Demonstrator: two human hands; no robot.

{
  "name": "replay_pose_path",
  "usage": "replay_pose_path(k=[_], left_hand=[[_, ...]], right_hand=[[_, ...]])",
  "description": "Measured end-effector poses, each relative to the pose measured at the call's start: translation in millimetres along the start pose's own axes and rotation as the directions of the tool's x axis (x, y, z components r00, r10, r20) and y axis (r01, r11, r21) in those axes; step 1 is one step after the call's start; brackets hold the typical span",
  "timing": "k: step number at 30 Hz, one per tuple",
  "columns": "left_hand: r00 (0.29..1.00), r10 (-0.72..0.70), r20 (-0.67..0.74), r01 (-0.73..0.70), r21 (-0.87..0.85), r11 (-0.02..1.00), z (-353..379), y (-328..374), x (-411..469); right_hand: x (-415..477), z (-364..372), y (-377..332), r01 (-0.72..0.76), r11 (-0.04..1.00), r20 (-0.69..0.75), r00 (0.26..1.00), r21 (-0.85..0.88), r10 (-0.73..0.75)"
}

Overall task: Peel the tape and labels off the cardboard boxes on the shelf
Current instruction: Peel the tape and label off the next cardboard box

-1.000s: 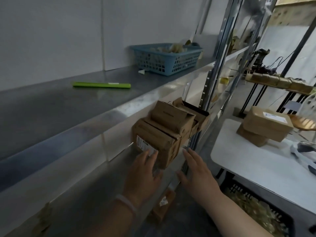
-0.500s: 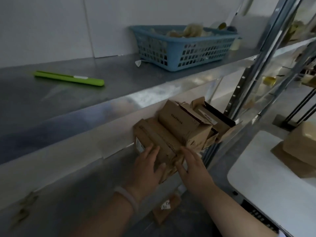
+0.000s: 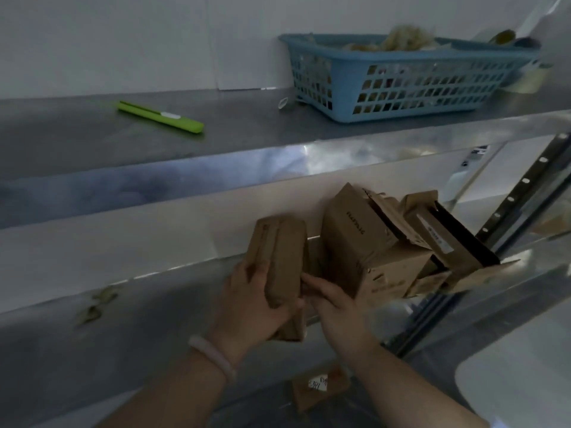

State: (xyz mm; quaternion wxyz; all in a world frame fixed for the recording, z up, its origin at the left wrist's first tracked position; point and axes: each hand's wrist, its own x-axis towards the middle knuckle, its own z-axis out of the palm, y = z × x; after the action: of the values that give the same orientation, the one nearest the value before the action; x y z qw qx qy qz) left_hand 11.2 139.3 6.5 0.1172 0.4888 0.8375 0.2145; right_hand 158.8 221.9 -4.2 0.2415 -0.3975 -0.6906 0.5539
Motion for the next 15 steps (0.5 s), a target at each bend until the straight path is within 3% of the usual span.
replay_pose_path(k=[2, 5, 8, 11, 13, 15], left_hand=[[0.999, -0.036, 0.008, 0.037, -0.040, 0.999, -2, -10, -1], [0.994, -0.107, 0.010, 0.106, -0.250, 0.963, -10, -23, -6], [0.987, -0.157, -0.015, 0.125, -0.528, 0.840, -18, -29, -18], [0.964, -0.265, 0.013, 0.177, -0.776, 0.605, -21, -39, -31], [0.875, -0.451, 0.176, 0.356, -0.865, 0.354, -26, -48, -36], [0.792, -0.510, 0.336, 0.456, -0.881, 0.127, -31, -62, -36]], right_hand=[[1, 3, 1, 0.013, 0.999, 0.033, 0.999, 0.042, -0.014], [4, 6, 3, 0.004, 0.999, 0.096, 0.995, 0.043, -0.009], [8, 7, 8, -0.015, 0.996, 0.057, 0.998, -0.088, 0.020], [10, 4, 11, -0.049, 0.997, -0.026, 0.999, -0.056, 0.048], [10, 1, 5, -0.105, 0.994, -0.041, 0.994, -0.011, 0.104], [13, -3, 0, -0.116, 0.984, 0.005, 0.993, 0.138, 0.116]])
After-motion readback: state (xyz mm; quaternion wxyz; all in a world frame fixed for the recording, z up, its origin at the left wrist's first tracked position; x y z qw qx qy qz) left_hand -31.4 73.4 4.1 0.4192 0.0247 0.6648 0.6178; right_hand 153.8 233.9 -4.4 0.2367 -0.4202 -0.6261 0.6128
